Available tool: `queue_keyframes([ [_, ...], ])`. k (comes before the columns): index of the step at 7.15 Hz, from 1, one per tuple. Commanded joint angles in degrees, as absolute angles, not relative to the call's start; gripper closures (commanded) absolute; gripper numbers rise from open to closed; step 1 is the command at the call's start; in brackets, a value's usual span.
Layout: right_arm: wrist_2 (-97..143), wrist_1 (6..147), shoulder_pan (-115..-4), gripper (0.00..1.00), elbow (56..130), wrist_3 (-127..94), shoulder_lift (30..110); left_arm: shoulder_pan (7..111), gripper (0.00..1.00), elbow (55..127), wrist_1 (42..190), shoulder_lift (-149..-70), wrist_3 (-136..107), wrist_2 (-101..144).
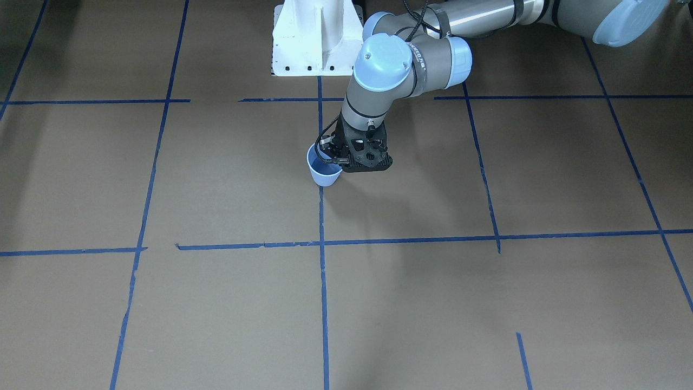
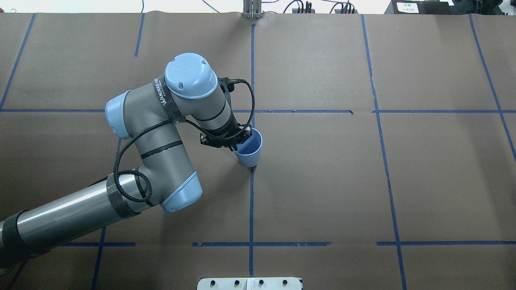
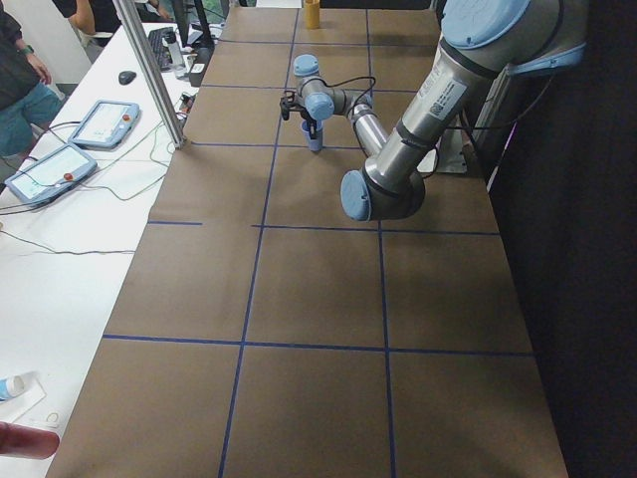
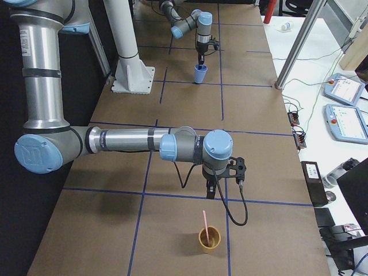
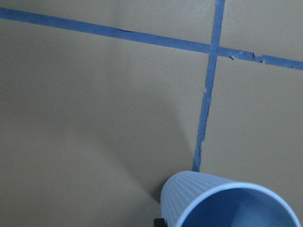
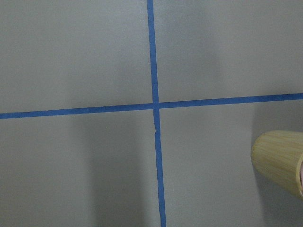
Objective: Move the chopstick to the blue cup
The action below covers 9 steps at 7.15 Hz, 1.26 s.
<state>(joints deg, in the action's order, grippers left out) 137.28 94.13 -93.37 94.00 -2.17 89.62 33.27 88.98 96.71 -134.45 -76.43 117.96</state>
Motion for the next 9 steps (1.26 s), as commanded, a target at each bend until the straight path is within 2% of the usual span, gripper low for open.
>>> queue_keyframes([
  [1, 137.29, 94.22, -93.43, 0.00, 94.04, -2.20, 89.56, 32.96, 0.01, 88.86, 98.07, -134.12, -76.20, 117.86],
  [3, 137.37, 94.22, -93.43, 0.00, 93.96, -2.20, 89.56, 33.05, 0.00, 89.55, 98.79, -134.03, -76.29, 117.77],
  [5, 138.33, 94.13, -93.69, 0.00, 93.61, -1.94, 90.35, 37.76, 0.00, 92.79, 96.61, -133.34, -75.85, 118.12],
  [7, 138.52, 91.95, -95.87, 0.00, 92.82, -1.85, 91.32, 43.82, 0.00, 101.12, 84.18, -132.54, -68.87, 121.87],
  [9, 138.78, 89.47, -98.60, 0.00, 89.22, -2.11, 90.62, 47.71, 0.00, 107.04, 81.04, -128.08, -64.43, 123.75],
])
